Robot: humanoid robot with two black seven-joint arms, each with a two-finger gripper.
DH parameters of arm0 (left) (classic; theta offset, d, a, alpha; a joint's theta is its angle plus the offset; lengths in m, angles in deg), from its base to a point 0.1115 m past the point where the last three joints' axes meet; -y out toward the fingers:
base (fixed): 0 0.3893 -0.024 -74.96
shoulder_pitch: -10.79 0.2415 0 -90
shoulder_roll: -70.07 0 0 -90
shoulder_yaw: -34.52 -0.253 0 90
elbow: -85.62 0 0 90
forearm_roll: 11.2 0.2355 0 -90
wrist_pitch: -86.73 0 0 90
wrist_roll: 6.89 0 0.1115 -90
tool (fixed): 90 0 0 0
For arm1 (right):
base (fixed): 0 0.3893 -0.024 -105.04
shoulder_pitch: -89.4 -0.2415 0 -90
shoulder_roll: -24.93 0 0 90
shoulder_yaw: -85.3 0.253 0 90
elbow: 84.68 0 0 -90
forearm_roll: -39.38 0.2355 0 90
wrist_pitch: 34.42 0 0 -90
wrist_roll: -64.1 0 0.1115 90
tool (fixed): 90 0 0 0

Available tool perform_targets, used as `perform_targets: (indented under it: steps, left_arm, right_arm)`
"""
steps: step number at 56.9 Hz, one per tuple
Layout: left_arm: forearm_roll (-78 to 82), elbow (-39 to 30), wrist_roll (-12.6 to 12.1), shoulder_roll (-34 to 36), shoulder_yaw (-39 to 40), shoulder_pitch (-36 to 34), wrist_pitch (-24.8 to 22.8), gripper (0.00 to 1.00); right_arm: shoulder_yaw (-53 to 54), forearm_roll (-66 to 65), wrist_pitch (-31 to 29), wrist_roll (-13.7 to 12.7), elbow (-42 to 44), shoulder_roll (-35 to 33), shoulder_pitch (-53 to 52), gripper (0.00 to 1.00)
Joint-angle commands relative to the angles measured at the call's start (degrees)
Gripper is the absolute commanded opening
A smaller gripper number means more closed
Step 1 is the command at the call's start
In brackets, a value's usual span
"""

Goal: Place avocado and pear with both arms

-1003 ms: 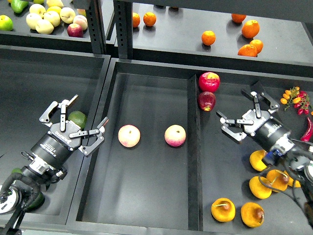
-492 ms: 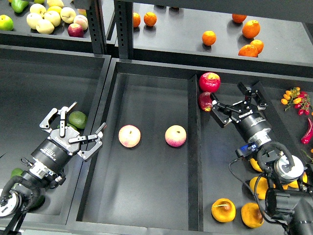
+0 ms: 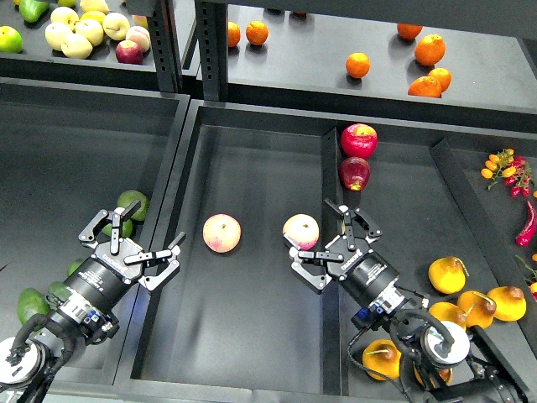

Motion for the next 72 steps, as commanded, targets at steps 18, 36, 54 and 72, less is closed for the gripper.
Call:
perform_targets:
  steps: [18, 36, 54, 72]
  left_arm:
    - [0.69, -5.80, 5.05, 0.00, 0.13, -0.21, 0.00, 0.99]
    - [1.66, -7.38, 7.78, 0.00, -0.57, 0.14, 0.00, 0.99]
    - [1.66, -7.38, 7.78, 0.00, -1.27, 0.32, 0.00, 0.99]
    - [1.66, -7.47, 7.78, 0.00, -1.80, 0.49, 0.00, 0.99]
  right_arm:
    - [8.45, -5.96, 4.00, 10.56, -7.79, 0.01, 0.19, 1.00]
    - [5.90, -5.34, 2.69, 16.10, -8.14, 0.01, 4.85, 1.00]
    - [5.55, -5.25, 0.84, 16.19, -8.14, 0.01, 5.64, 1.00]
    - [5.20, -5.16, 0.84, 16.19, -8.14, 0.01, 5.64, 1.00]
